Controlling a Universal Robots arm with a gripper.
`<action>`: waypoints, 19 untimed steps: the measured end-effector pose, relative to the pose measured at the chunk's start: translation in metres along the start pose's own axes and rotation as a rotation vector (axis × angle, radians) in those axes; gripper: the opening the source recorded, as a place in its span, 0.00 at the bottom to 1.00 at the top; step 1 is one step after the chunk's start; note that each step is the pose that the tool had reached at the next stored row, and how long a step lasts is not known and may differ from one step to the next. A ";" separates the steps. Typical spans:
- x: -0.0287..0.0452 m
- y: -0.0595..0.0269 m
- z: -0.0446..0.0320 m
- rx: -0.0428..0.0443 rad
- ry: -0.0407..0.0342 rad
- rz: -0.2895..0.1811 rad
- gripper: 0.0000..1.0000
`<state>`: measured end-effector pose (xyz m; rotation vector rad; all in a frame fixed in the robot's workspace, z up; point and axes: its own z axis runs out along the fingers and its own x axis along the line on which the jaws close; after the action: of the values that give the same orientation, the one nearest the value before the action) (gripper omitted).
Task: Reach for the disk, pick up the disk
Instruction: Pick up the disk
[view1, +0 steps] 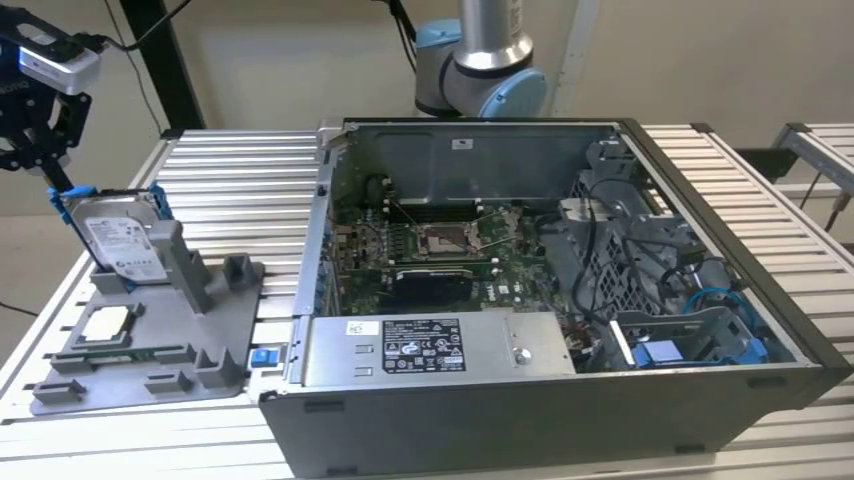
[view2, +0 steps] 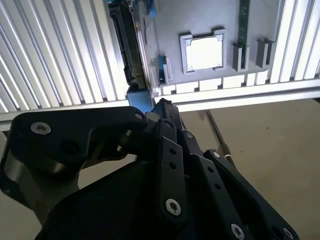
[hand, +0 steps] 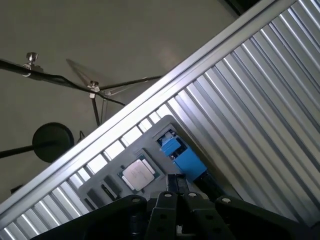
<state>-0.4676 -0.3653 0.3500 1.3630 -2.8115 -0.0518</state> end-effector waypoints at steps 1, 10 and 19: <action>0.0000 0.0000 0.0000 0.0000 0.0004 -0.009 0.00; 0.0000 0.0000 0.0000 0.0001 0.0045 -0.120 0.00; 0.0000 0.0000 0.0000 0.0002 0.0092 -0.247 0.00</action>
<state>-0.4676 -0.3653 0.3500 1.6965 -2.6191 -0.0480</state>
